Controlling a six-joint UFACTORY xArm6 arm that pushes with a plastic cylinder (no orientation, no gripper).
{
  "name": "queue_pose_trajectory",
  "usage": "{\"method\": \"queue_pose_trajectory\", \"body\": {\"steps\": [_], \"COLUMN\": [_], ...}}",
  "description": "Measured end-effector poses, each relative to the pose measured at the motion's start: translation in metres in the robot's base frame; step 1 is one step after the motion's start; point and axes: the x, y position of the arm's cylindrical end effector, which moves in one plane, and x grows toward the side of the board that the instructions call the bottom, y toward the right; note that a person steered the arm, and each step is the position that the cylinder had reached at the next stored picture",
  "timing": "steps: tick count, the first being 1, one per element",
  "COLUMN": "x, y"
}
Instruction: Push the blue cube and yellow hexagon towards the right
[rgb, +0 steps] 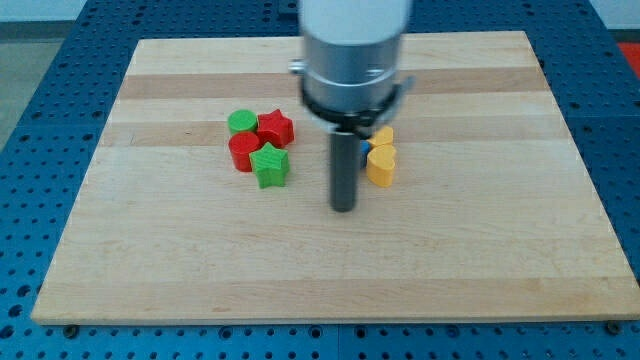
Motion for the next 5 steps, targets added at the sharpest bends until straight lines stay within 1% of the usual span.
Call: {"method": "queue_pose_trajectory", "body": {"steps": [1,2,3,4,5], "x": [0.001,-0.009,-0.035,-0.043,-0.055], "y": [-0.011,-0.011,-0.011,-0.006,0.017]}}
